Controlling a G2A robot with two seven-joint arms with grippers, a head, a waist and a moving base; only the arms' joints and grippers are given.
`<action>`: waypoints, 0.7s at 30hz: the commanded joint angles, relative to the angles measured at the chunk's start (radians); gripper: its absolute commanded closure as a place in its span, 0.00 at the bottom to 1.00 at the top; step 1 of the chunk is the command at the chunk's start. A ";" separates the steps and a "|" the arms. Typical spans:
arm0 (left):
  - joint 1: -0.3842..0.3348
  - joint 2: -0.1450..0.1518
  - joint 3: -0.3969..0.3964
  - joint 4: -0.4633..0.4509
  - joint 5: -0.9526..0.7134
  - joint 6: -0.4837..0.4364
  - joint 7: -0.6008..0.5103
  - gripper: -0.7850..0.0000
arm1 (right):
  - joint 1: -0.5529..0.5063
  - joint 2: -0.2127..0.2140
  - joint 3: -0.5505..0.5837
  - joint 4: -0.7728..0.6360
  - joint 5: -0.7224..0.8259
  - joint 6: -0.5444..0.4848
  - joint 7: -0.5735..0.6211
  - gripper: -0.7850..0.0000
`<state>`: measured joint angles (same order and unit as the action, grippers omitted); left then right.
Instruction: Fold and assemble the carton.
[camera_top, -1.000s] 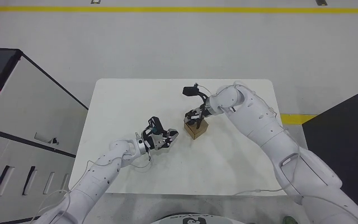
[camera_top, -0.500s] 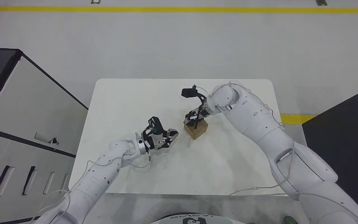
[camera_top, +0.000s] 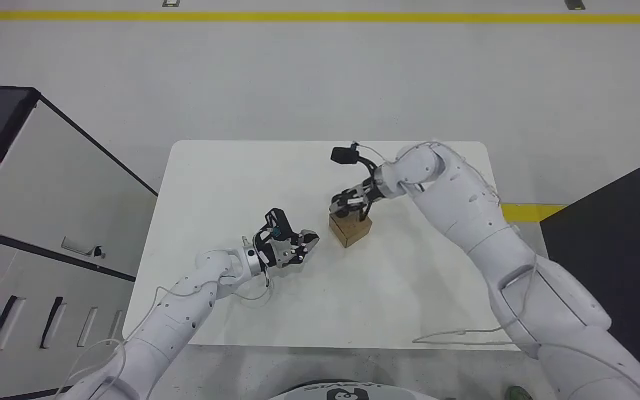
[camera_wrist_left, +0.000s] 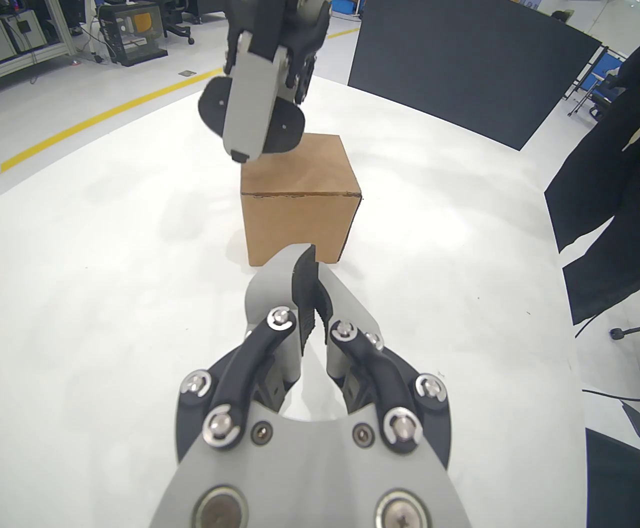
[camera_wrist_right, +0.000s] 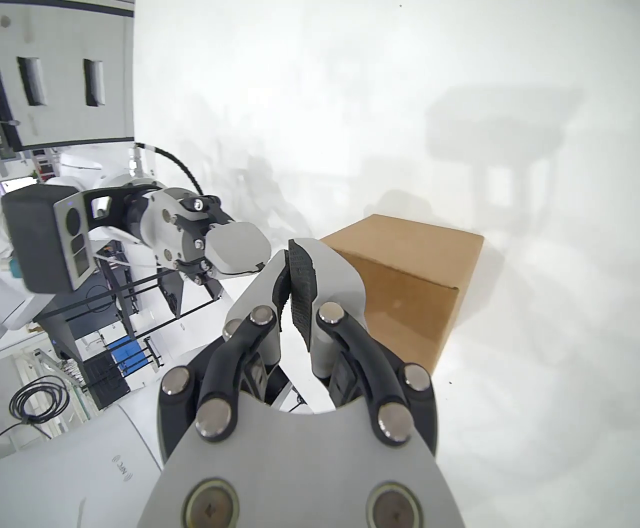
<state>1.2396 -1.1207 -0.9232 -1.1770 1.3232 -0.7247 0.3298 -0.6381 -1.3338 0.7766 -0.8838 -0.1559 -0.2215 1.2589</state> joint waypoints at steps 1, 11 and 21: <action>0.000 0.000 0.000 0.000 0.000 0.000 0.000 1.00 | -0.016 0.017 0.043 -0.012 0.035 -0.026 0.019 1.00; 0.000 0.000 0.000 0.000 0.000 0.000 0.000 1.00 | -0.121 0.086 0.214 -0.105 0.232 -0.164 0.176 0.00; 0.000 0.000 0.000 0.000 0.000 0.000 0.000 1.00 | -0.134 0.087 0.217 -0.111 0.238 -0.165 0.155 0.00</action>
<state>1.2396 -1.1207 -0.9232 -1.1770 1.3232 -0.7247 0.3298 -0.7621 -1.2476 0.9917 -0.9903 0.0776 -0.3851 1.4321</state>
